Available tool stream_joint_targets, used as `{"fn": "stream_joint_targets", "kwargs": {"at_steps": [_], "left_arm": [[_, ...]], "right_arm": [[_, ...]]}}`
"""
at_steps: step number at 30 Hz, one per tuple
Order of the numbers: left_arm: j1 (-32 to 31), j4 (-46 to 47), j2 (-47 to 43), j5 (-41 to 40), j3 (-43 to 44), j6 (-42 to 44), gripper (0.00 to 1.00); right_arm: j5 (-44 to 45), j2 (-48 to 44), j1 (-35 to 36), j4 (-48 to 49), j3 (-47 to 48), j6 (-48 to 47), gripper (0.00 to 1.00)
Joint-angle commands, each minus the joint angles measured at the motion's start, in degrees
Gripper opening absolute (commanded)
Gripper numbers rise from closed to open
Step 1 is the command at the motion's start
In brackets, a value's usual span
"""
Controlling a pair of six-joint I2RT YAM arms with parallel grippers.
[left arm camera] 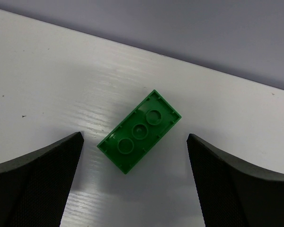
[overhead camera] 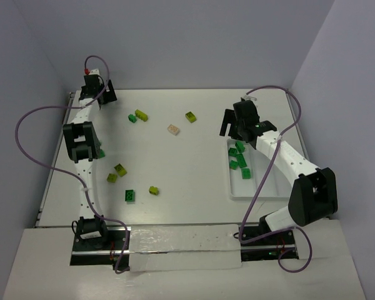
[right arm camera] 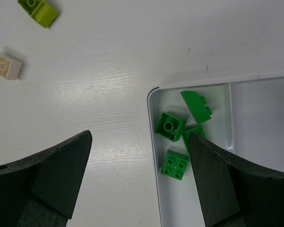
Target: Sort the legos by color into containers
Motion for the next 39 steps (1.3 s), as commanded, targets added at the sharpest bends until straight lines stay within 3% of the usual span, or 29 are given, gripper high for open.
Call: {"fn": "stream_joint_targets", "kwargs": {"at_steps": [1, 6, 13, 21, 27, 31, 39], "left_arm": [[-1.27, 1.78, 1.58, 3.01, 3.14, 4.0, 0.99], [-2.32, 2.18, 1.13, 2.75, 2.33, 6.48, 0.92], [-3.03, 2.53, 0.84, 2.1, 1.51, 7.37, 0.63], [-3.1, 2.75, 0.47, 1.97, 0.94, 7.26, 0.51], [-3.1, 3.92, -1.99, 1.72, -3.34, 7.17, 0.28], [-3.1, 4.13, -5.67, 2.11, -8.94, 6.04, 0.03], [-3.32, 4.69, -21.63, 3.77, -26.04, -2.82, 0.0]], "right_arm": [[0.65, 0.21, 0.51, -0.47, 2.84, -0.27, 0.9], [0.9, 0.26, 0.54, -0.56, 2.65, -0.23, 0.9], [1.12, 0.36, 0.51, -0.65, 2.8, -0.14, 0.9], [0.94, 0.36, 0.51, -0.48, 2.45, -0.14, 0.9], [0.62, 0.61, 0.6, -0.31, 2.28, -0.06, 0.9], [0.34, 0.65, 0.82, -0.25, 2.26, -0.06, 0.9], [-1.14, -0.76, 2.19, -1.32, 2.54, 0.24, 0.9]]}}
